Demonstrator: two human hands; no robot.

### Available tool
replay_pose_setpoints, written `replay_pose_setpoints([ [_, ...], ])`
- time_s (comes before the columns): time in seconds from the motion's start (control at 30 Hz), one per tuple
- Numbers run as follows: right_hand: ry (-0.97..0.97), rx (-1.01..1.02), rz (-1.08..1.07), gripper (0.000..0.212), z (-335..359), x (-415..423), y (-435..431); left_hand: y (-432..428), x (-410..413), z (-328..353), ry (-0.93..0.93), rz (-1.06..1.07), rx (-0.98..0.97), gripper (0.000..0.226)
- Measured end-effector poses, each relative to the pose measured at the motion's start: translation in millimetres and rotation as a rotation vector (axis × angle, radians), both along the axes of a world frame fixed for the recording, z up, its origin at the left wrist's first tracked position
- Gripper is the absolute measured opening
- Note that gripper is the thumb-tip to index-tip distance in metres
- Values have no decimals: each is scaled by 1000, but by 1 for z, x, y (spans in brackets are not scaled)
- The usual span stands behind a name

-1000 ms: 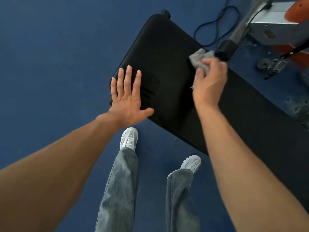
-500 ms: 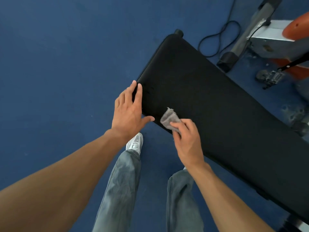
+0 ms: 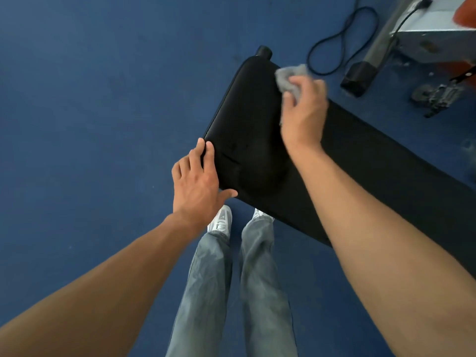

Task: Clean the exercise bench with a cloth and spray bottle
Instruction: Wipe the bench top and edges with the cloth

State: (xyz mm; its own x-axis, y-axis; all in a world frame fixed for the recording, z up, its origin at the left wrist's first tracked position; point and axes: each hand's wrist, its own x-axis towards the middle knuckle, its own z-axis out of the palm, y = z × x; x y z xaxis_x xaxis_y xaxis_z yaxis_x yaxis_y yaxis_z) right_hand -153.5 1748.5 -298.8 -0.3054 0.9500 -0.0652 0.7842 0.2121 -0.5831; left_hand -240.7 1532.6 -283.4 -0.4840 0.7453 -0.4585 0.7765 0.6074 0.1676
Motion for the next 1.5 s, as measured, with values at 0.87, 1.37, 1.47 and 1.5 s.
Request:
replay_pose_setpoints([
  [0.87, 162, -297, 149, 31, 18, 25, -178, -12, -18, -7, -166, -58, 38, 117],
  [1.37, 9, -33, -35, 39, 7, -41, -27, -13, -46, -2, -540, 257, 190, 92],
  [1.47, 34, -89, 255, 39, 9, -40, -91, -10, -53, -1, -794, 637, 229, 74],
  [1.5, 28, -135, 359, 39, 10, -35, -114, -10, -57, 0, -853, 724, 241, 68],
])
